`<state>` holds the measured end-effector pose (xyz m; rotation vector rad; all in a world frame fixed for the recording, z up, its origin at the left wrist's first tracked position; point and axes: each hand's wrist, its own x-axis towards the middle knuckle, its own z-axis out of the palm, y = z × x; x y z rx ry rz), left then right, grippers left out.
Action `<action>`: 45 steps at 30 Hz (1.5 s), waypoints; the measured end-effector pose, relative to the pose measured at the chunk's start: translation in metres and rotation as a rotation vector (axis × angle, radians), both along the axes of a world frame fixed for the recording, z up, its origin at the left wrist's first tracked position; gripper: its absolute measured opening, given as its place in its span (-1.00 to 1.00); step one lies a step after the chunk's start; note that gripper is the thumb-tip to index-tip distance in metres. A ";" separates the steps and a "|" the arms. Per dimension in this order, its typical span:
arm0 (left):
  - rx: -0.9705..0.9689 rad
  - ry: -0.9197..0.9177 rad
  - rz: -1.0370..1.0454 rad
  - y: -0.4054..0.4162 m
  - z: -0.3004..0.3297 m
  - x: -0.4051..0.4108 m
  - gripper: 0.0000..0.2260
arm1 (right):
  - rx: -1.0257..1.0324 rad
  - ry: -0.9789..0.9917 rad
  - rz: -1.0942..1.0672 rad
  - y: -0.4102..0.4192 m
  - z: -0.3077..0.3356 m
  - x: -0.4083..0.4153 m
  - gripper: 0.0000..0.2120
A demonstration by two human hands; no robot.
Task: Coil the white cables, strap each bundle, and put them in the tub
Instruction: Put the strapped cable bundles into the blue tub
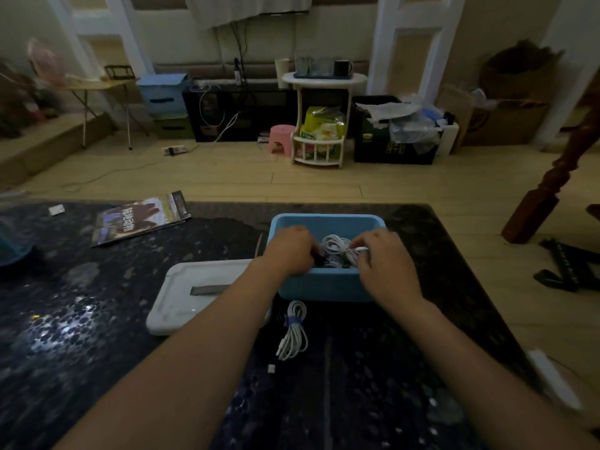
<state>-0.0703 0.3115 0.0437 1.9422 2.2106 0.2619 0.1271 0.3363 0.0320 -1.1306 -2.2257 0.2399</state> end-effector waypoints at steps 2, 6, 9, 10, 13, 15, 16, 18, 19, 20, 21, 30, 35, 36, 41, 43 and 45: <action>-0.093 -0.078 0.005 -0.009 -0.004 -0.002 -0.72 | -0.061 0.073 0.047 -0.027 -0.006 0.000 -0.88; 0.272 -0.177 0.100 -0.051 0.001 -0.009 -0.72 | -0.247 0.002 0.115 -0.075 -0.031 -0.018 -0.92; 0.487 -0.295 0.283 -0.100 -0.009 -0.008 -0.91 | -0.470 -0.185 0.091 -0.093 -0.058 -0.043 -0.68; 0.445 -0.346 0.329 -0.114 -0.019 -0.009 -0.95 | -0.552 -0.235 0.080 -0.097 -0.064 -0.051 -0.55; 0.240 -0.403 0.387 -0.149 -0.056 -0.010 -0.90 | -0.668 -0.287 0.045 -0.106 -0.076 -0.063 -0.29; 0.126 -0.431 0.395 -0.164 -0.076 -0.008 -0.76 | -0.686 -0.244 0.024 -0.110 -0.078 -0.065 -0.29; 0.093 -0.455 0.387 -0.169 -0.085 -0.006 -0.71 | -0.708 -0.215 0.023 -0.112 -0.077 -0.064 -0.32; 0.054 -0.475 0.366 -0.172 -0.094 0.000 -0.65 | -0.755 -0.155 0.032 -0.114 -0.075 -0.057 -0.42; 0.047 -0.448 0.363 -0.171 -0.097 0.003 -0.64 | -0.768 -0.142 0.035 -0.115 -0.074 -0.050 -0.48; 0.042 -0.411 0.373 -0.169 -0.098 0.006 -0.62 | -0.785 -0.130 0.030 -0.116 -0.072 -0.043 -0.53; 0.036 -0.378 0.393 -0.166 -0.098 0.008 -0.61 | -0.813 -0.106 0.015 -0.117 -0.071 -0.034 -0.59; -0.069 -0.304 0.502 -0.144 -0.090 0.042 -0.65 | -1.001 0.342 0.152 -0.111 -0.028 0.009 -0.66; -0.055 -0.612 0.514 -0.149 -0.061 0.026 -0.78 | -0.699 0.366 0.179 -0.071 0.036 -0.001 -0.61; -0.034 -0.704 0.523 -0.152 -0.052 0.020 -0.81 | -0.592 0.338 0.150 -0.059 0.047 -0.004 -0.59; 0.118 -0.981 0.493 -0.156 0.013 0.000 -0.90 | -0.277 -0.090 0.060 0.002 0.053 -0.021 -0.48; 0.199 -0.945 0.453 -0.142 0.037 -0.005 -0.90 | -0.278 -0.393 0.070 0.019 0.040 -0.024 -0.54; 0.276 -0.860 0.418 -0.119 0.057 -0.008 -0.89 | -0.336 -0.556 0.077 0.030 0.032 -0.019 -0.59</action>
